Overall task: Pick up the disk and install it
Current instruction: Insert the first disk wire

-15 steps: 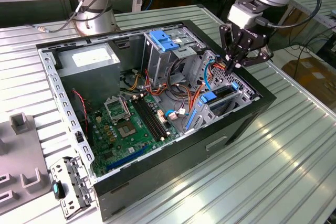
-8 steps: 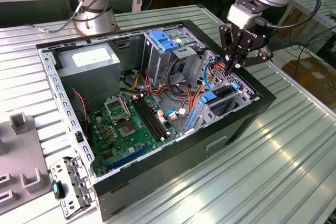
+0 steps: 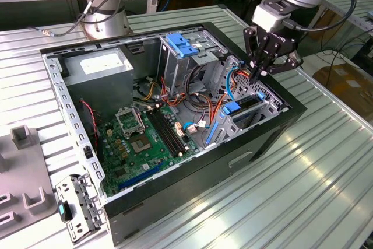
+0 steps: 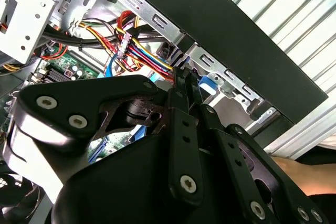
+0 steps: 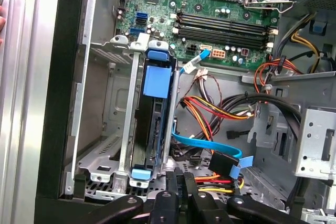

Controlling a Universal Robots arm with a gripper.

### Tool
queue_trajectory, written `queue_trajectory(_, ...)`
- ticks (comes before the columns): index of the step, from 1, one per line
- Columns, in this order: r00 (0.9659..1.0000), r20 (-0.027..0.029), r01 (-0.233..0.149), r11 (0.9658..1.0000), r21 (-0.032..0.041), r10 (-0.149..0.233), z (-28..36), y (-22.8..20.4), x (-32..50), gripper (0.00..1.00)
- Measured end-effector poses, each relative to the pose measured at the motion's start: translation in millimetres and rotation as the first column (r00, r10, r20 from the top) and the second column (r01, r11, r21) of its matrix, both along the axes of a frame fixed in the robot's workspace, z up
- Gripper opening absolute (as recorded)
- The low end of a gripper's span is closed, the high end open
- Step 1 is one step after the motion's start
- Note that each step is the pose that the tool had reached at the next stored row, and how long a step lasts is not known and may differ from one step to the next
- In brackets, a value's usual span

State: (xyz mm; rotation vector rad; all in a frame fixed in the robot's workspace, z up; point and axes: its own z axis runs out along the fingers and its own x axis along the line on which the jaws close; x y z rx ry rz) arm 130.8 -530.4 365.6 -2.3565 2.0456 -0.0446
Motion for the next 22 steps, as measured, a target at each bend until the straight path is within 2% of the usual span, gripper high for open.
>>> queue_trajectory(5,0.9992,0.0000,0.039,0.9992,0.0000,-0.039,-1.5,-1.6,-1.0,0.16)
queue_trajectory(10,0.9988,-0.0010,0.048,0.9988,0.0001,-0.048,-3.3,-3.7,-6.8,0.16)
queue_trajectory(13,0.9988,-0.0072,0.049,0.9988,-0.0004,-0.049,-3.4,-5.8,-8.5,0.16)
queue_trajectory(17,0.9985,-0.0124,0.053,0.9986,-0.0005,-0.053,-3.7,-6.8,-10.6,0.16)
queue_trajectory(19,0.9985,-0.0130,0.053,0.9986,-0.0008,-0.053,-4.4,-9.0,-12.3,0.16)
queue_trajectory(22,0.9985,-0.0141,0.053,0.9986,-0.0008,-0.053,-6.0,-17.2,-12.6,0.16)
